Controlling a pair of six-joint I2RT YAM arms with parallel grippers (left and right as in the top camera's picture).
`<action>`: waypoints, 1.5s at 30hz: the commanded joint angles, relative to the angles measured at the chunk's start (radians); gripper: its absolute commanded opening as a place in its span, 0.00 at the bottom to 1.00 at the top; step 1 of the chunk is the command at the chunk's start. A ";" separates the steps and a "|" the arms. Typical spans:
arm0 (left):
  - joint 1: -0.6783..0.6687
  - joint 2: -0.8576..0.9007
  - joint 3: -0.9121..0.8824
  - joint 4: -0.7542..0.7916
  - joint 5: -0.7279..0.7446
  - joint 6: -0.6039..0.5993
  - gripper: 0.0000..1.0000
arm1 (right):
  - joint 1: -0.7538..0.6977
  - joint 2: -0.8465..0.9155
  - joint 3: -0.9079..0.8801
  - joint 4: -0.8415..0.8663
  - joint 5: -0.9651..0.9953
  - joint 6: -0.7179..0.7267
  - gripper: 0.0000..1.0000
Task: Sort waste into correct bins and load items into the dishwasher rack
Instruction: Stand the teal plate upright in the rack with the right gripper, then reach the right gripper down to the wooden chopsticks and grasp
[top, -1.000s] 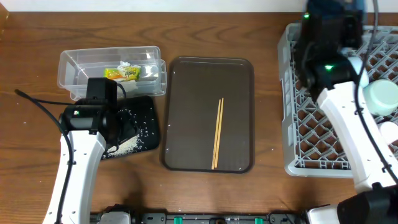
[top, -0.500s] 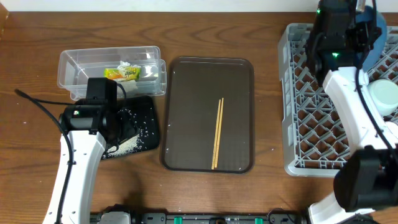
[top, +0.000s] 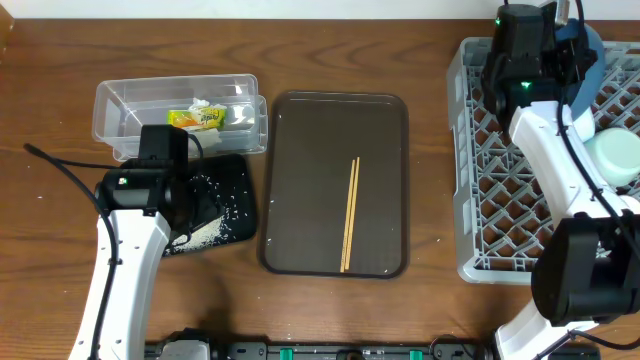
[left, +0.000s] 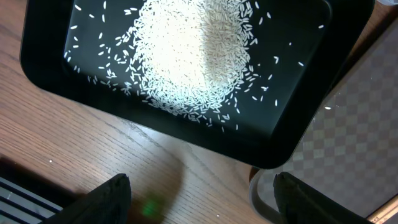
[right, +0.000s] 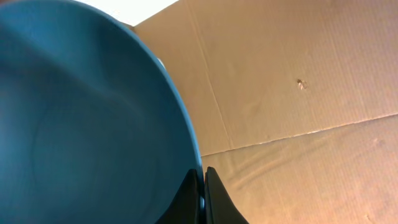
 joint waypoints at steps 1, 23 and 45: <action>0.005 -0.002 0.007 -0.003 -0.019 -0.016 0.76 | 0.008 0.006 -0.001 0.002 0.007 0.008 0.01; 0.005 -0.002 0.007 -0.003 -0.019 -0.016 0.76 | 0.082 0.005 -0.008 -0.436 -0.197 0.385 0.33; 0.005 -0.002 0.007 -0.003 -0.019 -0.016 0.76 | 0.103 -0.360 -0.007 -0.595 -0.964 0.455 0.69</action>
